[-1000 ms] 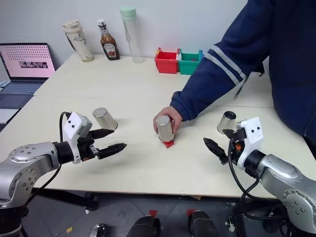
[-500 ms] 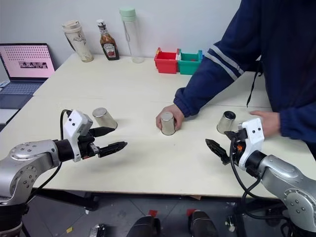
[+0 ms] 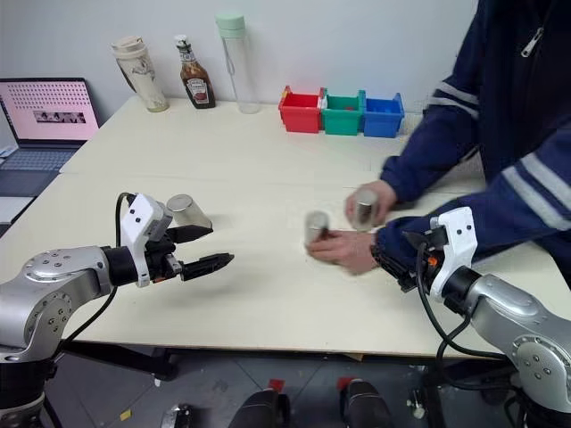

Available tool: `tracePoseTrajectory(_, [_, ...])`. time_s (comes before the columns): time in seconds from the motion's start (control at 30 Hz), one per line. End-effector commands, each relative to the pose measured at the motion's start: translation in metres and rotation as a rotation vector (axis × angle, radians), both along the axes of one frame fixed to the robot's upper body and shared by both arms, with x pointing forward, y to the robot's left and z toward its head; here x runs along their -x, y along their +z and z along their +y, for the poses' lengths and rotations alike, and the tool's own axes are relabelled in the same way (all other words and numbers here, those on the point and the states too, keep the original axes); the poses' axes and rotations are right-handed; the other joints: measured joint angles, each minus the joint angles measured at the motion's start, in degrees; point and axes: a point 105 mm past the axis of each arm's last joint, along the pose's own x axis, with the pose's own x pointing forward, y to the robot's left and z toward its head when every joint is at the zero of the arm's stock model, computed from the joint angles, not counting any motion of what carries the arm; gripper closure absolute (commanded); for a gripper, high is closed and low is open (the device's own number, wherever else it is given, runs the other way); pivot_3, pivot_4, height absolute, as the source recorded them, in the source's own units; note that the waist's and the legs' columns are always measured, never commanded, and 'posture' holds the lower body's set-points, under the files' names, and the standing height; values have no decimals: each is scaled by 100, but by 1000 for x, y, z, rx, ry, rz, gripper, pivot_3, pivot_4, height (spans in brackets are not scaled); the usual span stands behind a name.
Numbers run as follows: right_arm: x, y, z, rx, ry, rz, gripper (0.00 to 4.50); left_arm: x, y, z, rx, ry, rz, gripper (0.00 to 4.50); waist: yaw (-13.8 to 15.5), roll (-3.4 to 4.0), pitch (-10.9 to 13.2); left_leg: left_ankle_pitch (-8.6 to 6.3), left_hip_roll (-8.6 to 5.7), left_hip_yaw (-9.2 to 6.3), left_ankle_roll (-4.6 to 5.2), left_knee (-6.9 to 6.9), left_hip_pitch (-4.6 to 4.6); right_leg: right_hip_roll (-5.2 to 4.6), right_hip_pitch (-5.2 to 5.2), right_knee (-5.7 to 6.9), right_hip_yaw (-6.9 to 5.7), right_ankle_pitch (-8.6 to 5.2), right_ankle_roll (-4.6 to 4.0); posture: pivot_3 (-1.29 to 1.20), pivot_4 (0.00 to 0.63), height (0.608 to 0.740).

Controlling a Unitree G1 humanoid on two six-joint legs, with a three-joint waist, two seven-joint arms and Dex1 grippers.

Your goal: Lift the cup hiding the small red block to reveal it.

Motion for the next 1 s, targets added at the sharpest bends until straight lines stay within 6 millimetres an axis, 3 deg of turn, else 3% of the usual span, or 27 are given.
tracePoseTrajectory(0.03, [1, 11, 1, -1, 0, -57, 65, -1, 12, 0, -24, -17, -52, 0, 0, 0, 0, 0, 0, 0, 0, 0, 0, 0, 0, 0, 0, 0, 0, 0, 150, 740])
tracePoseTrajectory(0.3, [1, 9, -8, 31, -17, -58, 65, -4, 16, -2, -17, -32, -66, 0, 1, 0, 0, 0, -2, 1, 0, -1, -1, 0, 0, -1, 0, 0, 1, 0, 150, 740])
tracePoseTrajectory(0.7, [12, 5, -6, 27, -42, -55, 65, -5, 20, -12, -4, -93, -76, 0, 1, 0, 0, 0, -2, -1, 0, 0, 0, 0, 1, 1, -1, 0, 1, 0, 150, 740])
tracePoseTrajectory(0.87, [21, -6, -8, 43, -87, -28, 65, 2, 22, -38, 13, -228, -72, 0, 2, 0, 0, 0, -2, -1, 0, -1, -1, 0, 1, 0, -1, 1, 3, 0, 150, 740])
tracePoseTrajectory(1.0, [12, -21, -37, 117, -257, -6, 65, 8, 24, -75, 18, -412, -106, 0, 35, -6, -4, 0, -7, -3, 0, 3, -2, 0, 5, -2, -1, 0, 1, 0, 150, 740])
